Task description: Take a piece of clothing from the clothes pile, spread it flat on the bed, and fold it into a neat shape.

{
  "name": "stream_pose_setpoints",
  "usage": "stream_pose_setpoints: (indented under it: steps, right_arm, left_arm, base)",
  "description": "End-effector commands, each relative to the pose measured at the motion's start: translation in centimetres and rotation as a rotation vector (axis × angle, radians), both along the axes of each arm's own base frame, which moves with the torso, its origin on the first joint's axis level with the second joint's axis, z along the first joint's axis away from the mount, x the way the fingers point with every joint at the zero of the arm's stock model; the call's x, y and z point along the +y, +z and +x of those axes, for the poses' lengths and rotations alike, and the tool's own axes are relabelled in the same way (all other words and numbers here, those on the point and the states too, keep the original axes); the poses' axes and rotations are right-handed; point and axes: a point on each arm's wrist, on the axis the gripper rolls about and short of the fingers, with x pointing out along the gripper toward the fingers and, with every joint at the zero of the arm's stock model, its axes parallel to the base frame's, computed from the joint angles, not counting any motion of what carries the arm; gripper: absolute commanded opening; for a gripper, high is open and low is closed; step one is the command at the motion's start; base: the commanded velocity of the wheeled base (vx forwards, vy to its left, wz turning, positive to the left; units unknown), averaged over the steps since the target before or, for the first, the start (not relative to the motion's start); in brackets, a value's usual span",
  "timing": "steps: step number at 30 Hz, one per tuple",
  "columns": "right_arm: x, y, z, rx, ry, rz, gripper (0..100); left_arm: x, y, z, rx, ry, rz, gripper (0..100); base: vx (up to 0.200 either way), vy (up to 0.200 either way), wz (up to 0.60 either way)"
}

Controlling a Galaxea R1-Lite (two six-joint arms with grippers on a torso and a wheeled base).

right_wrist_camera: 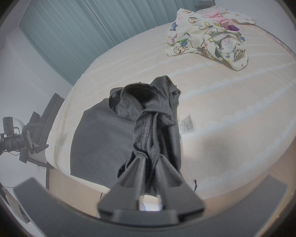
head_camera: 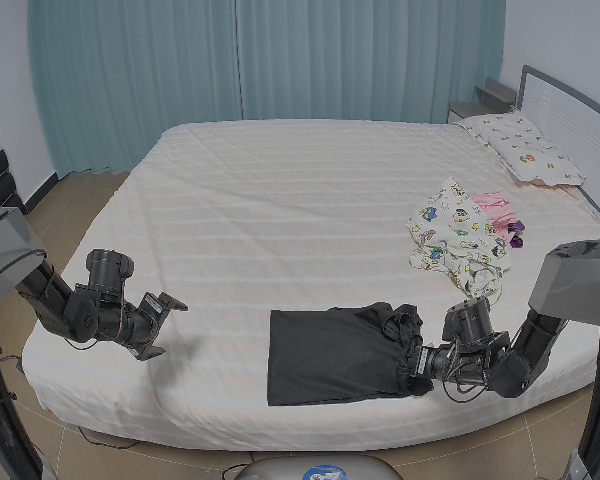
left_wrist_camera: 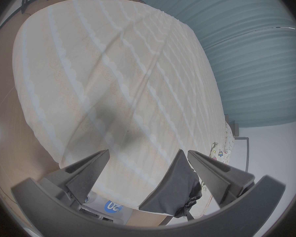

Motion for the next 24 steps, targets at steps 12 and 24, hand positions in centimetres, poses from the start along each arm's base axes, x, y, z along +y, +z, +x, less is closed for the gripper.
stream_pose_setpoints:
  steps: [12, 24]
  right_arm:
    - [-2.2, 4.1, 2.3, -0.192, -0.03, 0.141, 100]
    - [4.3, 4.9, 4.3, -0.184, 0.026, 0.292, 100]
  left_arm:
    - [0.0, -0.1, 0.0, 0.002, 0.0, -0.003, 100]
    - [0.0, -0.1, 0.0, 0.003, 0.002, -0.005, 100]
  base:
    - [0.0, 0.0, 0.0]
    - [0.0, 0.0, 0.0]
